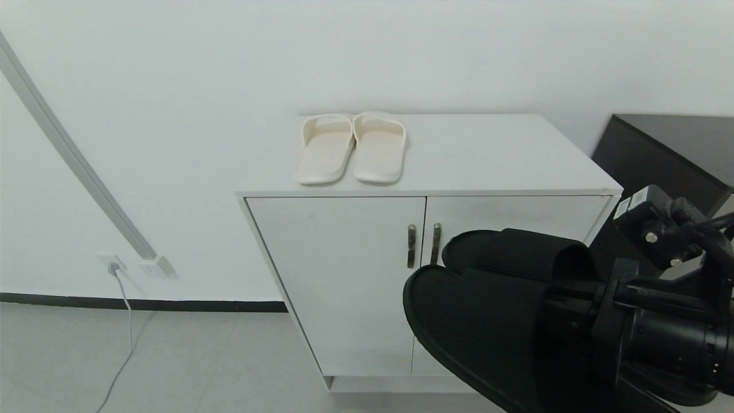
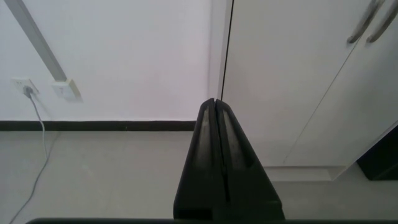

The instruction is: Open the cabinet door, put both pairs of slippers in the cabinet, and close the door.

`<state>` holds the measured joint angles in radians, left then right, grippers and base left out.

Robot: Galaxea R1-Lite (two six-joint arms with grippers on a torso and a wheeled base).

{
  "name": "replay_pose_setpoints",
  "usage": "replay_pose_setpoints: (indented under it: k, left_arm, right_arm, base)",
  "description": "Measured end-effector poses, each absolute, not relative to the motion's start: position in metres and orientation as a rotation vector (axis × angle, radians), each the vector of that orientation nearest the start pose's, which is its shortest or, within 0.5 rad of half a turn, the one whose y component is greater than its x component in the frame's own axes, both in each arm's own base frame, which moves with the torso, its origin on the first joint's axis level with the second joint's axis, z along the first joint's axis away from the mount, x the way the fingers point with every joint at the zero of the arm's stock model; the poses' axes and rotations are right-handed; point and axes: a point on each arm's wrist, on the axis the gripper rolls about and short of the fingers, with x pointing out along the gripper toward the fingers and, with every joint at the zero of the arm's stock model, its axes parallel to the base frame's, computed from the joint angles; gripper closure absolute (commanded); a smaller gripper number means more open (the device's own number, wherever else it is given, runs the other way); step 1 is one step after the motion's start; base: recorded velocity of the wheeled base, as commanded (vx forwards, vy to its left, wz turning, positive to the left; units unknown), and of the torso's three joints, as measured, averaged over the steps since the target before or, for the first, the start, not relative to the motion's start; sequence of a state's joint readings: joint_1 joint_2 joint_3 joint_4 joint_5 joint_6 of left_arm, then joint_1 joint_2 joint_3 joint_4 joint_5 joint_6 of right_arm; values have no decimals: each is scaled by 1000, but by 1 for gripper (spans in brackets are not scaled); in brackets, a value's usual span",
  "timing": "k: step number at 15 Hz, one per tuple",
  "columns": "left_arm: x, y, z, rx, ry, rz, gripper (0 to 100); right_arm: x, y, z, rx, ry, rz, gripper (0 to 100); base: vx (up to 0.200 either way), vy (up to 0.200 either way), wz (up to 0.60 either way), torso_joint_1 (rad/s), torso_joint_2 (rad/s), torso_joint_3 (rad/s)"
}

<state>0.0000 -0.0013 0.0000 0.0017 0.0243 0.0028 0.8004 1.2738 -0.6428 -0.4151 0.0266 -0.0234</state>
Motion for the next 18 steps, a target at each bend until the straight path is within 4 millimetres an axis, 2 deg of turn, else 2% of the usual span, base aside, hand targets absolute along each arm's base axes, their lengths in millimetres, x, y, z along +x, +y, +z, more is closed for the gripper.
replay_pose_setpoints:
  k: [1,10,18]
  left_arm:
    - [-23,1,75,2,0,24,0]
    - [-23,1,75,2,0,24,0]
    - [-23,1,75,9,0,23,0]
  right_arm:
    - [137,142,223,-108,195,827,100]
    - [137,142,219,-123,204,828,100]
    - [135,141,214,-153,208,854,100]
  base:
    - [0,0,0,-198,515,320]
    - [0,0,0,-151,481,324]
    - [0,0,0,-73,445,372]
